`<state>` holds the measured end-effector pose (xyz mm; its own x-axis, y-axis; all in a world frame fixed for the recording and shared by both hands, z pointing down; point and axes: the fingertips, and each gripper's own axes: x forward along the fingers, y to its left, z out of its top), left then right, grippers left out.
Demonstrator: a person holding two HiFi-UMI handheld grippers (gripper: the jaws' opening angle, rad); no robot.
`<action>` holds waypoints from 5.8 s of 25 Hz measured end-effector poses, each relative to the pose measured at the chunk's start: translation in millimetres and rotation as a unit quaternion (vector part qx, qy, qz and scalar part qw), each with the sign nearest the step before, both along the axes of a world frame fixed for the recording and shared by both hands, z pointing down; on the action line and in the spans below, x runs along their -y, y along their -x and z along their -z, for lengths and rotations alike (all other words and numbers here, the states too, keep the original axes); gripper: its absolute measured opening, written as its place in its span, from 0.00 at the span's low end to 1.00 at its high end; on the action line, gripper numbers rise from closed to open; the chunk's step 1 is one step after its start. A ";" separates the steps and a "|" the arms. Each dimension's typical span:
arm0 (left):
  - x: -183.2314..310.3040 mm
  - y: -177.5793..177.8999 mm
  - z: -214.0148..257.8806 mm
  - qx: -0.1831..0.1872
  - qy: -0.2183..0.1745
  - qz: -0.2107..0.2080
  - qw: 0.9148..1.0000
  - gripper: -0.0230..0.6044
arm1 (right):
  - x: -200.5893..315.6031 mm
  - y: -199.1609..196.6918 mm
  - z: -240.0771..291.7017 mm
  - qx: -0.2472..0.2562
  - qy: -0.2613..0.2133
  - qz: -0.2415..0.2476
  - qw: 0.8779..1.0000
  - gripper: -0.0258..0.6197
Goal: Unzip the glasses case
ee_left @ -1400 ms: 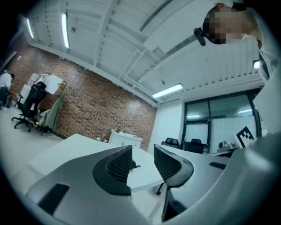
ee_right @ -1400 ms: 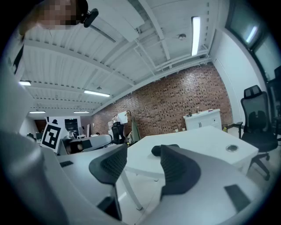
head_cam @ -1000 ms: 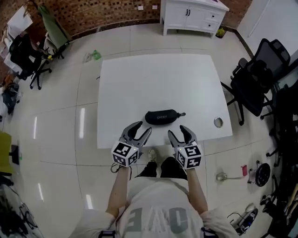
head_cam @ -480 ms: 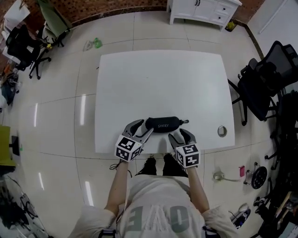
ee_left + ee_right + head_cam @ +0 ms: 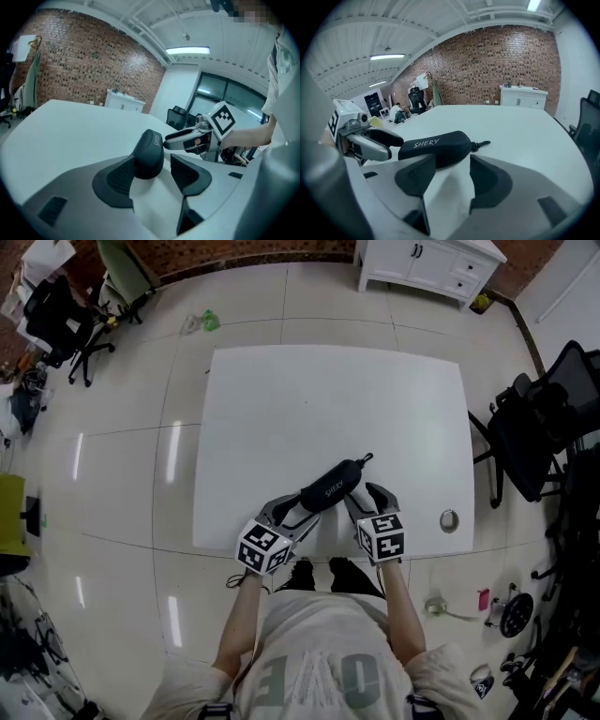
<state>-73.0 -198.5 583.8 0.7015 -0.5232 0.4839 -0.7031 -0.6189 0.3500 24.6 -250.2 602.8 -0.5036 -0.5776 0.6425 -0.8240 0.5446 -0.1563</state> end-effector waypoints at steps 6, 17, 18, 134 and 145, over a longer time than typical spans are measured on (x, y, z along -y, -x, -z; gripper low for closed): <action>-11.7 -11.0 7.9 -0.018 -0.001 0.009 1.000 0.38 | 27.6 3.3 8.3 -0.007 -0.024 0.015 1.000 0.38; 21.4 3.2 -10.5 0.005 0.047 -0.015 0.999 0.41 | 0.7 9.6 -9.2 -0.019 0.008 0.072 0.997 0.38; 17.2 -0.5 -13.1 0.010 0.055 -0.026 0.998 0.41 | 3.9 12.0 -8.9 -0.021 0.004 0.079 0.997 0.37; 62.3 7.4 1.5 0.096 0.072 0.221 0.968 0.04 | -55.5 13.0 -29.5 -0.122 -0.018 0.222 0.967 0.04; 47.8 -16.0 14.6 0.110 0.037 0.126 0.985 0.04 | -116.6 102.3 -22.6 -0.108 -0.061 0.377 0.918 0.04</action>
<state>-57.0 -246.3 569.2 0.4273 -0.6244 0.6539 -0.8953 -0.3930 0.2097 -77.7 -133.5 625.4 -0.6580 -0.1919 0.7282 -0.2103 0.9753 0.0669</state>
